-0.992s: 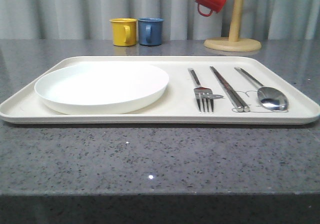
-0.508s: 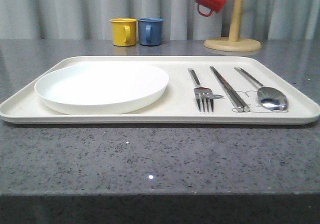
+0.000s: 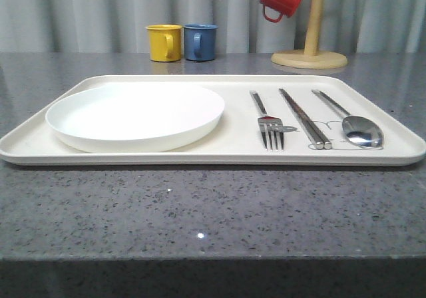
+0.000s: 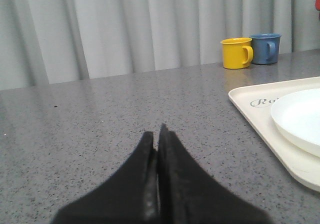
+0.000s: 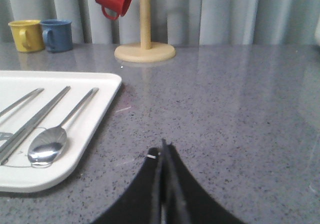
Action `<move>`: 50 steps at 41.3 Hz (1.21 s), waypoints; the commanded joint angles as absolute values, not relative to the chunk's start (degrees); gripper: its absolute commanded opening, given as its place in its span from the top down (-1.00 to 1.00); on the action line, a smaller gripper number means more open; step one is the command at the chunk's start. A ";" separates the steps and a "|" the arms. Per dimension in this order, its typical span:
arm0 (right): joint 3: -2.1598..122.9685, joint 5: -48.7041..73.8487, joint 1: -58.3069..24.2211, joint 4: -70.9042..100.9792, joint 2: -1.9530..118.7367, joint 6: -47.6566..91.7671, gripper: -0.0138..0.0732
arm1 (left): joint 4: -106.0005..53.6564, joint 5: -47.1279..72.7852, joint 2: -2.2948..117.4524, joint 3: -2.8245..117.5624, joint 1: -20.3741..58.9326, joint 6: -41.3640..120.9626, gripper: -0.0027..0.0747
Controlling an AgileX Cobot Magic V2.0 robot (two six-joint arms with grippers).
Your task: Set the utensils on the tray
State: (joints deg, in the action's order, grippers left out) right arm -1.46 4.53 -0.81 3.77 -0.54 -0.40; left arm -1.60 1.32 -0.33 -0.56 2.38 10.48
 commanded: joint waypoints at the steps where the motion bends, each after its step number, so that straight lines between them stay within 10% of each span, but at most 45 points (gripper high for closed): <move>1: -1.47 -2.47 -0.42 4.28 -1.52 0.00 0.84 | -2.14 -3.69 -1.73 -0.30 2.18 9.97 0.98; 50: -1.47 -2.26 -0.42 2.29 -1.59 -4.34 0.84 | -2.14 -3.69 -1.65 -0.30 2.18 9.97 0.98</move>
State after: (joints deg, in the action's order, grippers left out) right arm -1.48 2.51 -0.81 3.00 -0.54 -4.36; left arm -1.60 1.32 -0.33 -0.56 2.38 10.48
